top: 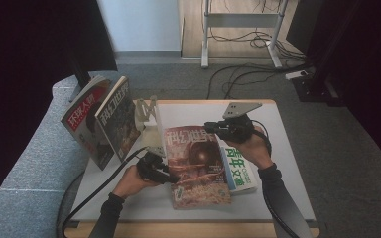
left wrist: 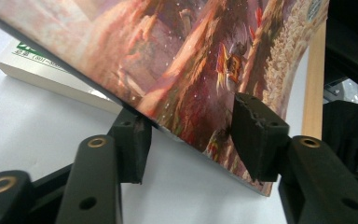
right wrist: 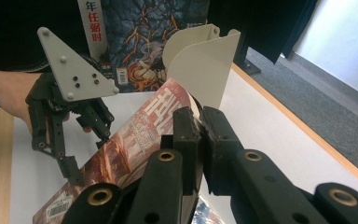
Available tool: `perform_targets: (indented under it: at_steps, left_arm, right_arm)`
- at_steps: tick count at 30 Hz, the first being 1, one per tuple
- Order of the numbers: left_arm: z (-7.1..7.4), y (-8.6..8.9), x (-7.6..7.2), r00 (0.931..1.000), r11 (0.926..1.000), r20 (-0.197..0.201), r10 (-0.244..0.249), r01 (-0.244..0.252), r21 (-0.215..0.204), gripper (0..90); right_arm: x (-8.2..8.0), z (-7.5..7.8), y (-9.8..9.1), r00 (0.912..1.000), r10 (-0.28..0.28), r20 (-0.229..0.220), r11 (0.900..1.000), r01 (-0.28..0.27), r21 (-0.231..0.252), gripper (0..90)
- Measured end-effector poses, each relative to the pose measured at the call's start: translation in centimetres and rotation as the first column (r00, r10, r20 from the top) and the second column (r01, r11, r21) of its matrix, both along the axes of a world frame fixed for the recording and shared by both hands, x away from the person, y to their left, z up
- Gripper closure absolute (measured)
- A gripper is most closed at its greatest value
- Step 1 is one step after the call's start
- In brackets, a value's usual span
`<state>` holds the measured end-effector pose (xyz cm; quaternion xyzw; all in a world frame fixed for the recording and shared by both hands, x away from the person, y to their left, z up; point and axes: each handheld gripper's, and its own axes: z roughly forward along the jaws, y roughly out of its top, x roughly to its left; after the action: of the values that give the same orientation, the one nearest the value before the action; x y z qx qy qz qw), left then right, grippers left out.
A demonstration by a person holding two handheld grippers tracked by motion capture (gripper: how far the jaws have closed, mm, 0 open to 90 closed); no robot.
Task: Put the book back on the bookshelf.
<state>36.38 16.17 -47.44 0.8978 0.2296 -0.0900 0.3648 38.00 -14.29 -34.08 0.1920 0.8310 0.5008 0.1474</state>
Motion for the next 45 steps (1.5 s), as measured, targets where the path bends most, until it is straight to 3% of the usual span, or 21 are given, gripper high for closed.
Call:
perform_targets:
  at_steps: [11, 14, 16, 18, 20, 22, 24, 28, 30, 32, 35, 38, 40, 45]
  left_arm:
    - [2.6, 0.9, -0.1, 0.9984, 0.9988, -0.054, -0.019, 0.016, -0.047, 73.6]
    - [3.7, 0.9, -0.3, 0.9992, 0.9988, -0.035, -0.021, 0.02, -0.045, 76.1]
    - [4.6, 0.9, -0.4, 0.9999, 0.9991, -0.002, -0.011, 0.011, -0.04, 77.4]
    - [5.7, 0.8, -0.6, 0.9985, 0.9999, 0.053, 0.013, -0.012, -0.009, 78.5]
    - [6.5, 0.8, -0.8, 0.9929, 0.9988, 0.114, 0.036, -0.04, 0.028, 79.4]
    - [7.0, 0.6, -1.0, 0.9826, 0.9962, 0.179, 0.049, -0.061, 0.062, 79.7]
    - [7.2, 0.5, -1.3, 0.9676, 0.994, 0.246, 0.057, -0.078, 0.077, 79.6]
    - [6.9, 0.7, -1.7, 0.9567, 0.9959, 0.287, 0.049, -0.069, 0.06, 79.4]
    - [6.8, 0.7, -2.1, 0.9433, 0.9966, 0.33, 0.035, -0.058, 0.06, 78.1]
    - [6.9, 0.6, -2.4, 0.9351, 0.9975, 0.352, 0.039, -0.057, 0.041, 76.1]
    - [7.5, 0.8, -2.4, 0.9304, 0.9977, 0.36, 0.067, -0.066, -0.017, 74.8]
    - [8.2, 0.7, -2.4, 0.9267, 0.997, 0.368, 0.077, -0.074, -0.022, 74.0]
    - [8.9, 0.7, -2.2, 0.9311, 0.9966, 0.355, 0.082, -0.075, -0.032, 73.8]
    - [10.4, 0.7, -1.7, 0.9339, 0.9949, 0.343, 0.099, -0.088, -0.05, 73.5]
  right_arm:
    - [-0.2, 1.0, -0.4, 1.0, 0.006, 0.007, 0.9997, -0.006, 0.022, 83.6]
    - [-0.3, 1.5, -0.7, 0.9999, 0.0, 0.014, 0.9995, 0.0, 0.03, 83.5]
    - [-0.4, 1.8, -1.0, 0.9998, -0.007, 0.021, 0.9992, 0.006, 0.039, 83.4]
    - [-0.4, 2.2, -1.2, 0.9995, -0.011, 0.03, 0.9988, 0.009, 0.048, 83.4]
    - [-0.6, 2.6, -1.5, 0.9992, -0.014, 0.037, 0.9979, 0.011, 0.063, 83.4]
    - [-0.7, 3.0, -1.7, 0.9987, -0.017, 0.049, 0.9978, 0.014, 0.065, 83.3]
    - [-0.8, 3.2, -1.7, 0.9982, -0.018, 0.056, 0.9975, 0.015, 0.069, 83.3]
    - [-0.8, 3.1, -2.0, 0.9973, -0.03, 0.067, 0.9972, 0.025, 0.071, 82.9]
    - [-0.8, 3.0, -2.2, 0.9975, -0.031, 0.064, 0.9967, 0.026, 0.077, 82.8]
    - [-0.8, 3.0, -2.3, 0.9975, -0.031, 0.064, 0.9968, 0.026, 0.076, 82.8]
    - [-0.9, 3.1, -2.2, 0.9974, -0.026, 0.067, 0.9973, 0.021, 0.071, 82.8]
    - [-1.1, 3.2, -2.0, 0.997, -0.019, 0.075, 0.9981, 0.014, 0.061, 82.6]
    - [-1.1, 3.3, -2.0, 0.9968, -0.018, 0.078, 0.9984, 0.014, 0.055, 82.6]
    - [-1.1, 3.3, -1.9, 0.9968, -0.016, 0.079, 0.9985, 0.012, 0.054, 82.5]
